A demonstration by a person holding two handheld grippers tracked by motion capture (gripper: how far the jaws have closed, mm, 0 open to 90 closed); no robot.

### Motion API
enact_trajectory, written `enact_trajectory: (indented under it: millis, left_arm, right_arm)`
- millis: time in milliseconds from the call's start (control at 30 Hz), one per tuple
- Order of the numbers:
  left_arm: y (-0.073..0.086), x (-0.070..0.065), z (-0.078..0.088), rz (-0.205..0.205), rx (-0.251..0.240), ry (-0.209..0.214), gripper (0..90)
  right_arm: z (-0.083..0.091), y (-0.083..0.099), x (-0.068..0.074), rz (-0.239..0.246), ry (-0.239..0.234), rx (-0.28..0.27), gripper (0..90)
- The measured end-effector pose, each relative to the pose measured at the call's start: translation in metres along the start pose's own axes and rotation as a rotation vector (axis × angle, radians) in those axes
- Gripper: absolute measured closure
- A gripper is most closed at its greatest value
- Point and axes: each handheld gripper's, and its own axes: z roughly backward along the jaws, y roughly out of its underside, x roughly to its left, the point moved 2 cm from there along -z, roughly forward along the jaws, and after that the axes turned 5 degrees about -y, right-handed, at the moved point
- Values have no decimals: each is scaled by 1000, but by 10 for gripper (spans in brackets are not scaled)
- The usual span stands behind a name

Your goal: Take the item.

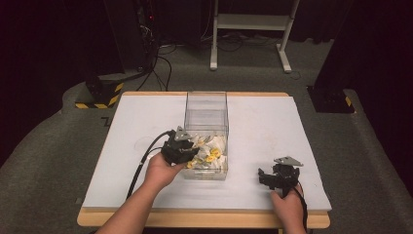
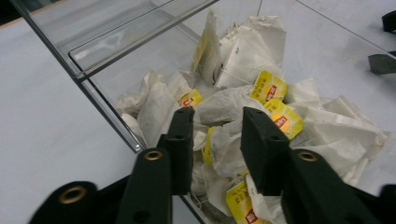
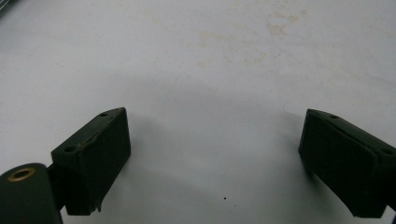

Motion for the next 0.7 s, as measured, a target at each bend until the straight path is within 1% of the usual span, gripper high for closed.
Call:
enact_trajectory:
  millis: [100,233,300,467,533,567,700]
  left_arm:
    - [-1,-1,0,1,-10,-3,583]
    - [0,-4,-1,-9,-4,1,537]
    - [0,-4,-3,-12,3,9,526]
    - [1,-7,-6,-5,28,47,501]
    - [2,-7,-8,0,41,54,502]
    - [2,-7,-8,-1,36,48,516]
    - [5,-3,-5,19,27,51,629]
  right_arm:
    - [0,0,0,0,1,-1,90]
    - [0,0,0,0,0,0,90]
    - [0,0,0,0,0,0,90]
    - [0,0,0,-2,0,0,90]
    - [0,0,0,0,0,0,90]
    - [0,0,0,1,0,0,90]
    - [0,0,0,0,0,0,90]
